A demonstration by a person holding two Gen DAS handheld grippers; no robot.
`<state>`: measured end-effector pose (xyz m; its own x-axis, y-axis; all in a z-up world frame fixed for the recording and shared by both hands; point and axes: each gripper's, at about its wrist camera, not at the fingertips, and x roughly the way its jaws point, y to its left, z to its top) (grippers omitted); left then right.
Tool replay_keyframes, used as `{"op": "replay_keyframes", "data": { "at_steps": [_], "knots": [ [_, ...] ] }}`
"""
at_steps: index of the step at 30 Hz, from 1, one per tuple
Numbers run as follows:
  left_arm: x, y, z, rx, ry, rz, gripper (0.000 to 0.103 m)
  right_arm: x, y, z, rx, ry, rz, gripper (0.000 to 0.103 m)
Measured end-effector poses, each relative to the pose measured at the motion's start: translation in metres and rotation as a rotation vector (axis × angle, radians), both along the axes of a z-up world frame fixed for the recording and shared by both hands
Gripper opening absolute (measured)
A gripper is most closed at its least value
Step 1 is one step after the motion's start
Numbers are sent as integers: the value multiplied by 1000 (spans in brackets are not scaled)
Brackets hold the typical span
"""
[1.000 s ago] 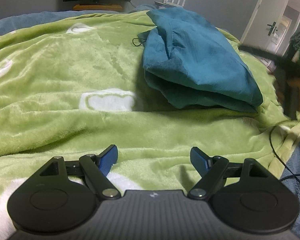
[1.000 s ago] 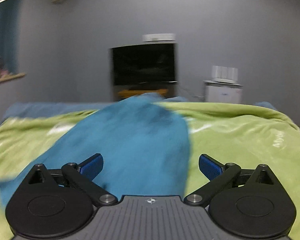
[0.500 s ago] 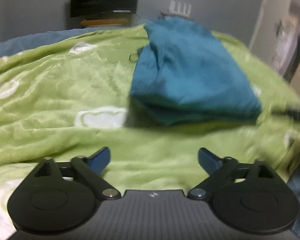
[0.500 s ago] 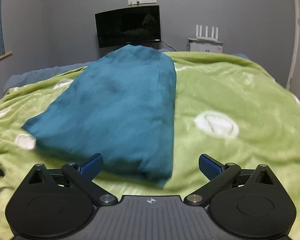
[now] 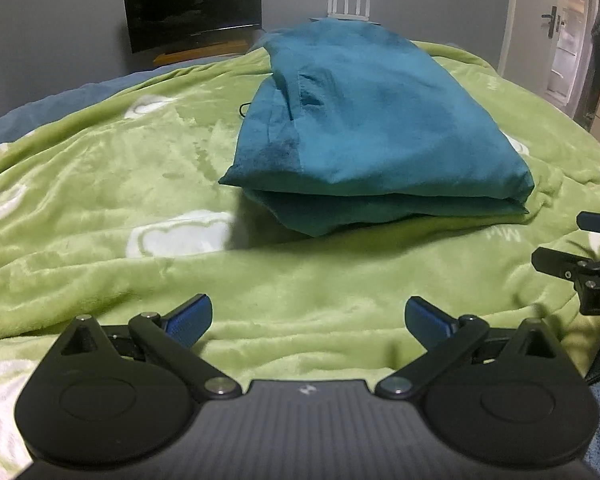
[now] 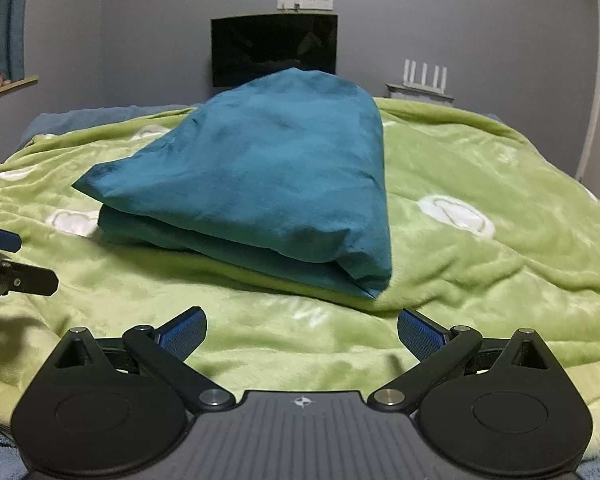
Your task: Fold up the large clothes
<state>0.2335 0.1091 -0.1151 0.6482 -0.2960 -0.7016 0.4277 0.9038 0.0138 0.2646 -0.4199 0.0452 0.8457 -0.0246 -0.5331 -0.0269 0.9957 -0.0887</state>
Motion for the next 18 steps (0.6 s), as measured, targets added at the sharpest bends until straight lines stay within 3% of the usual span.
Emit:
{"op": "replay_keyframes", "data": {
  "at_steps": [18],
  "knots": [
    [-2,-5,-1,38,-17,-39,103,13,-2,-9,4,23,-13,103]
  ]
}}
